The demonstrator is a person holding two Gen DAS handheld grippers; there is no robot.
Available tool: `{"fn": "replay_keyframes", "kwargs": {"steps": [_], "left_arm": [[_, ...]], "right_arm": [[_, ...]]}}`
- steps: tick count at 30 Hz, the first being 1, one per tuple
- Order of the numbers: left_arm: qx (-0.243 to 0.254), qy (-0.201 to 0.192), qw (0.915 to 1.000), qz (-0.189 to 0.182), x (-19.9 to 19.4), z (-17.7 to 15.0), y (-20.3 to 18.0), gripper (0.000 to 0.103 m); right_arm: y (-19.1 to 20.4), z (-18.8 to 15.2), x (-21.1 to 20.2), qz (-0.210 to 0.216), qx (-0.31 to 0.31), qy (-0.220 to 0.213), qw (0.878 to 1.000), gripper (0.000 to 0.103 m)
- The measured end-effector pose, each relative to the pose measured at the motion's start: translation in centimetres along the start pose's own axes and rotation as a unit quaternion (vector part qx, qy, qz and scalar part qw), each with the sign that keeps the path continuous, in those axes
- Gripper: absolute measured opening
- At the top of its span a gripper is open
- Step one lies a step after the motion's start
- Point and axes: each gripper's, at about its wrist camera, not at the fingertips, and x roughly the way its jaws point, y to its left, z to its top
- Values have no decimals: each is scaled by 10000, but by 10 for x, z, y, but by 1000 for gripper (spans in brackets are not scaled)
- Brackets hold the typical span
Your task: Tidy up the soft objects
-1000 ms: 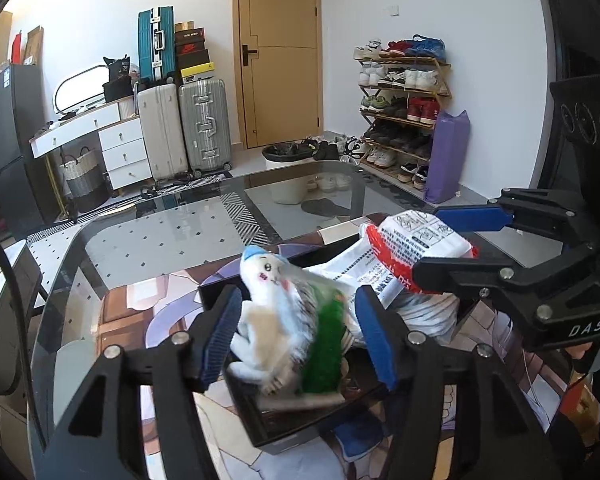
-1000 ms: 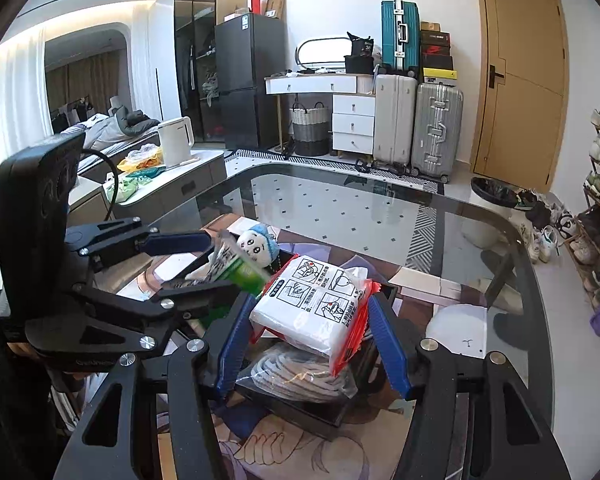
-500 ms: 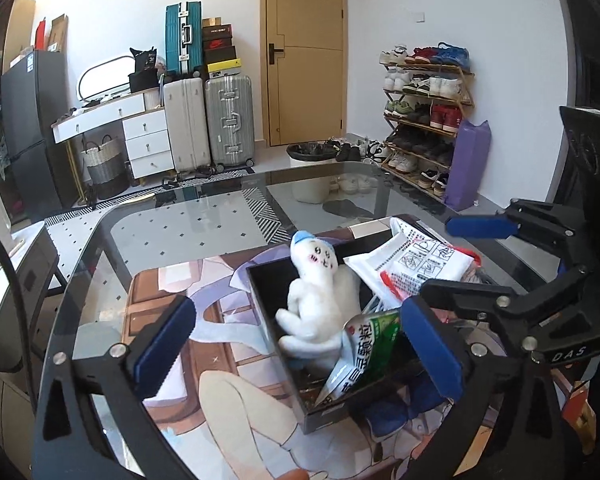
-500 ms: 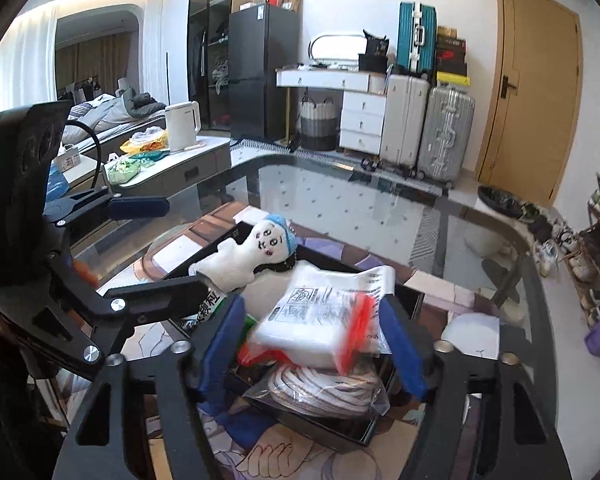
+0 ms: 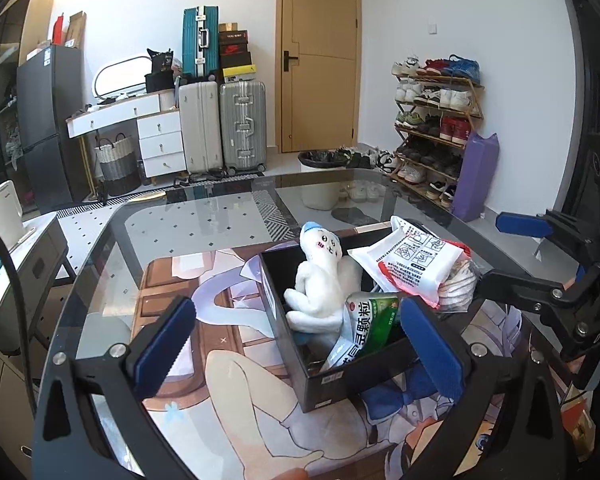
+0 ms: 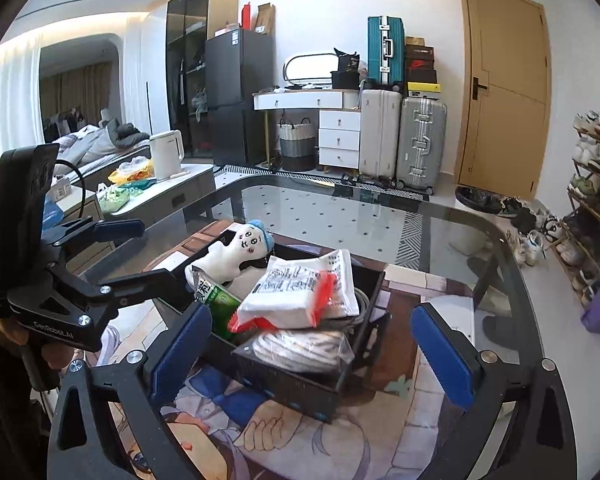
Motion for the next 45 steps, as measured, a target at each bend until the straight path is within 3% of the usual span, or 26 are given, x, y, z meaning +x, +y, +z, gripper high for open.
{"fn": "replay_keyframes", "kwargs": {"steps": [23,45], "left_arm": [[-184,-502,9980,341,3,-21,-6,103],[-274,-609,9970,396,4,-21,-6,103]], "right_arm": [[-5,-29,-4,-5,155,-493,9987,102],[-7,-37,-13,68,198,-707,9973,102]]}}
